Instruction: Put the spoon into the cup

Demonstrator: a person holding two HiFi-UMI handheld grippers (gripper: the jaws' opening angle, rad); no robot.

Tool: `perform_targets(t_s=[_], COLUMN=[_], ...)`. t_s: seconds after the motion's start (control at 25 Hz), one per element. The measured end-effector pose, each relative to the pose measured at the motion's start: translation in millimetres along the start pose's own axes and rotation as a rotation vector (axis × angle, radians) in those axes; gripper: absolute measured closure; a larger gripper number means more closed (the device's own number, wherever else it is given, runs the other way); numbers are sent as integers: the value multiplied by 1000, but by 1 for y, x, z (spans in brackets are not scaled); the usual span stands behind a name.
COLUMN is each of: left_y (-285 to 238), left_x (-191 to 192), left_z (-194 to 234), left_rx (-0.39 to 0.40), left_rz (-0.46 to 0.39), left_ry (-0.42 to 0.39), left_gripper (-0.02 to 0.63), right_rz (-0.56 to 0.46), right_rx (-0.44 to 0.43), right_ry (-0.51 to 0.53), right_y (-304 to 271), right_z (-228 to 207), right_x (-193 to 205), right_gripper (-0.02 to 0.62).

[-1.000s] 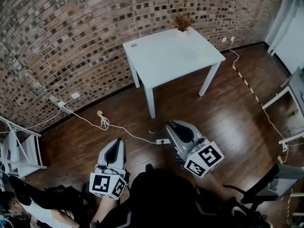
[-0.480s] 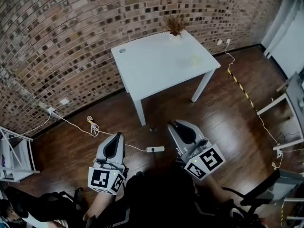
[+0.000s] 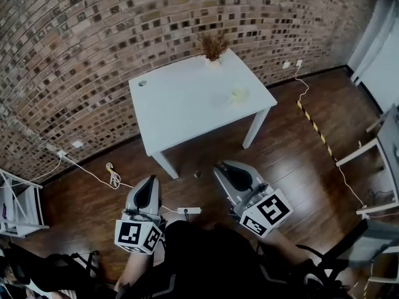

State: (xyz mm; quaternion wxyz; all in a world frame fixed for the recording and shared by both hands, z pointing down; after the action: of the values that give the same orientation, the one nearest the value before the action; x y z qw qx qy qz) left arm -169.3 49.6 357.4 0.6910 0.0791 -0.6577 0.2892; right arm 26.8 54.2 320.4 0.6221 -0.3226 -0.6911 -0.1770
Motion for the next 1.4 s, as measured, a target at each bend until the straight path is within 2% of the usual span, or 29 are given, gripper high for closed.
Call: perform_targets(t_s=[0.2, 0.36, 0.72, 0.92, 1.08, 1.24, 1.4], left_y=[-48, -93, -187, -235, -270, -311, -353], left_x=[-12, -17, -41, -44, -50, -56, -71], left_z=[-22, -27, -7, 8, 7, 1, -12], left_rx=[-4, 27, 126, 145, 152, 123, 113], left_rz=[43, 33, 25, 36, 53, 61, 32], left_ry=[3, -6, -8, -11, -13, -3, 11], left_gripper=[612, 612, 612, 612, 612, 612, 612], right_rz=[-13, -13, -2, -20, -9, 26, 43], right_rx=[10, 49, 124, 149, 152, 130, 97], right_ry=[-16, -39, -40, -63, -62, -43, -44], right_y=[5, -2, -47, -74, -90, -103, -108], right_z=[-51, -91, -171, -211, -250, -296, -346], right_x=[-3, -3, -27, -34, -36, -35, -39], right_gripper=[546, 546, 546, 546, 546, 546, 546])
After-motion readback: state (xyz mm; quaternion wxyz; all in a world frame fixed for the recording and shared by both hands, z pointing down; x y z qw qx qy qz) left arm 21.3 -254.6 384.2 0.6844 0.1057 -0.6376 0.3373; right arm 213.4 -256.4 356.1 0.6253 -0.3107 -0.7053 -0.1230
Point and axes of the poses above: the fingertips, and each gripper's own axes: y backward along the fingers, z to its left, x out of its underside, the point moved 3 cm from there along y, backward along the fingers, and after that the axes turned 11 degrees about z, right-handed, at the moved point
